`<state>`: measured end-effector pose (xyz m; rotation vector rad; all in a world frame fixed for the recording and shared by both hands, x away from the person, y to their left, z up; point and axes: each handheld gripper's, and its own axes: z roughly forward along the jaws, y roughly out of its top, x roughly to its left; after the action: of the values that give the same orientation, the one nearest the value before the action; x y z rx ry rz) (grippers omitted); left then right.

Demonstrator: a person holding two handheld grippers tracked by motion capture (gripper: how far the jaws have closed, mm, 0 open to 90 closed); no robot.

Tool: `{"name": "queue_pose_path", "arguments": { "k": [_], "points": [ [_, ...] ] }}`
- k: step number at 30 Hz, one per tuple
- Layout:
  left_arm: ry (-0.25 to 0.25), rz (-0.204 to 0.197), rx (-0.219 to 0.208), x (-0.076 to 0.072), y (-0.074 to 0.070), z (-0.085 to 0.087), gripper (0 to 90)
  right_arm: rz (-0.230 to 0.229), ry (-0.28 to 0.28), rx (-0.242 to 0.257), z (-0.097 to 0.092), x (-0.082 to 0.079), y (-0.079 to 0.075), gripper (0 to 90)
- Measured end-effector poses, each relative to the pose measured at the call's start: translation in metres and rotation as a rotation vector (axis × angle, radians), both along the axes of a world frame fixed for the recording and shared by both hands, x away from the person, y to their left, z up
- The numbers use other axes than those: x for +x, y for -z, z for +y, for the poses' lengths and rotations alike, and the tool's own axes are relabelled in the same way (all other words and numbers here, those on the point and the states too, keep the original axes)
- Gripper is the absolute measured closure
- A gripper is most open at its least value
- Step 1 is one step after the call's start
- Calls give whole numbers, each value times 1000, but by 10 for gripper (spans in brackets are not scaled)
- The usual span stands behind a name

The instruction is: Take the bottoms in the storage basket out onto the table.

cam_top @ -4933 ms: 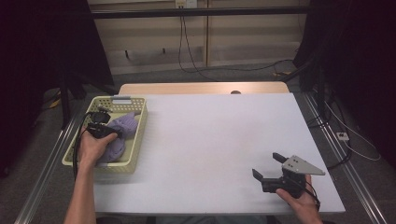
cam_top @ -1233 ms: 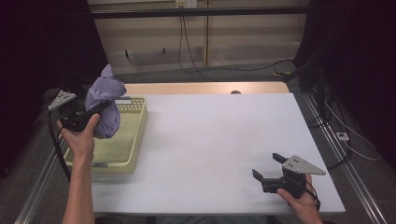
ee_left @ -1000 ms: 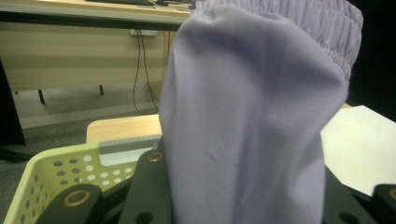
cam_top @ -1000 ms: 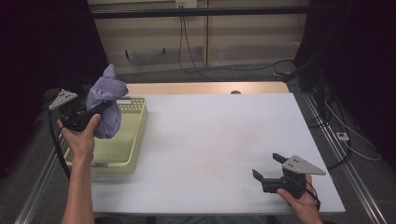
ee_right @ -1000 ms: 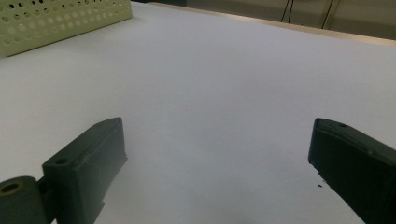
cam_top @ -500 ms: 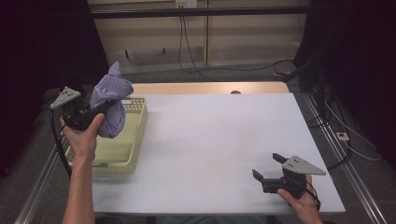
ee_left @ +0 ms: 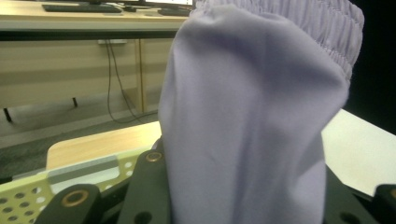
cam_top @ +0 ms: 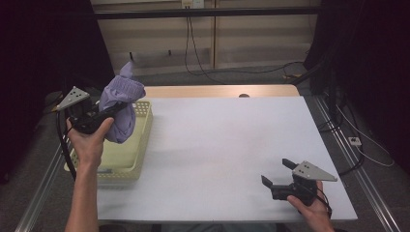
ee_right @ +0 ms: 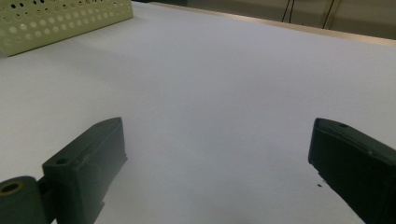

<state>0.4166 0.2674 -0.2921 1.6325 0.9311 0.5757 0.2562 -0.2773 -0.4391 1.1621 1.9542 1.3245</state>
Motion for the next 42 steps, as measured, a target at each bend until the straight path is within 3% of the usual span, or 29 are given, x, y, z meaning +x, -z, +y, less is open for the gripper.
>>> {"name": "queue_pose_path", "arguments": {
  "k": [14, 28, 35, 42],
  "points": [
    [51, 4, -26, -8, -11, -12, 659, 0, 0, 0, 0, 0, 0, 40],
    [82, -8, -5, -14, -17, -28, 660, -2, -2, 1, 0, 0, 0, 40],
    [134, -13, 5, -19, -21, -41, 659, -2, -2, -1, 0, 0, 0, 40],
    [155, -18, 13, -22, -24, -53, 658, -1, -1, -3, 0, 0, 0, 40]
  ]
}}
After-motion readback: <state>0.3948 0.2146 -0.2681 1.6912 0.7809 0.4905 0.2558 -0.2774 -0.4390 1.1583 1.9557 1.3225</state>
